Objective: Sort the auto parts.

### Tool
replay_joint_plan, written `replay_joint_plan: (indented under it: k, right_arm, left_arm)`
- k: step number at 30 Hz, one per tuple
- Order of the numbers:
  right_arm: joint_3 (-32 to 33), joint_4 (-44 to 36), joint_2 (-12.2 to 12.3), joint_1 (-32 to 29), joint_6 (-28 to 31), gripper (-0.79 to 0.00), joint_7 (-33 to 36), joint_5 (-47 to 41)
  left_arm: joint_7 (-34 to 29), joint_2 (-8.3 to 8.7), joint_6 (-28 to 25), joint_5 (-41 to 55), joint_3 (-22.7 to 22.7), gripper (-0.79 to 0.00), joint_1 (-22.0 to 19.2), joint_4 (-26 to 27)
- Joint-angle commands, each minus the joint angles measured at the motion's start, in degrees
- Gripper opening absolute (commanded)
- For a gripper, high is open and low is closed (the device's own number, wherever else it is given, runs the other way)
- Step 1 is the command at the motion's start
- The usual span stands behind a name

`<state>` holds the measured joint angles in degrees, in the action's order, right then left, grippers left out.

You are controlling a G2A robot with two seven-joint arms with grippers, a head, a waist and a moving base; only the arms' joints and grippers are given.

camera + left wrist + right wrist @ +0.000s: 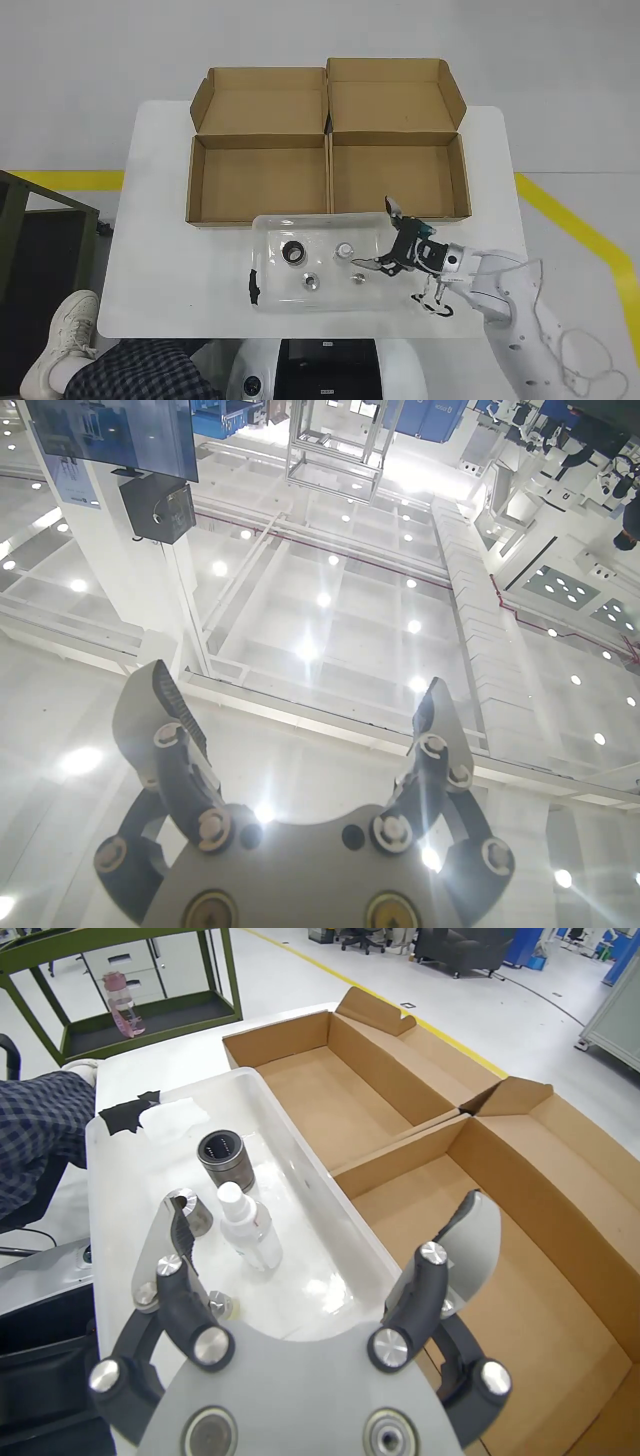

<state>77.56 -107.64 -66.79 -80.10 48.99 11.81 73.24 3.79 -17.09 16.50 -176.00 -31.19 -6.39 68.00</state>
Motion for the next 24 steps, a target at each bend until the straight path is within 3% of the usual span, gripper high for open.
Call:
replay_joint_plan:
  k: [1, 19, 21, 24]
  right_arm:
    - [-1.0, -0.2, 0.1, 0.5, 0.7, 0.000, 0.9, 0.3]
    - [-7.8, 1.2, 0.5, 3.5, 2.5, 0.000, 7.6, 2.1]
    - [-8.2, 1.6, 0.6, 3.7, 2.2, -0.120, 8.0, 2.0]
    - [-8.7, 2.1, 0.7, 4.1, 1.9, -0.145, 8.5, 1.8]
  left_arm:
    - [0.0, 0.00, 0.0, 0.0, 0.0, 0.000, 0.0, 0.0]
    - [0.0, 0.00, 0.0, 0.0, 0.0, 0.000, 0.0, 0.0]
    - [0.0, 0.00, 0.0, 0.0, 0.0, 0.000, 0.0, 0.0]
    - [0.0, 0.00, 0.0, 0.0, 0.0, 0.000, 0.0, 0.0]
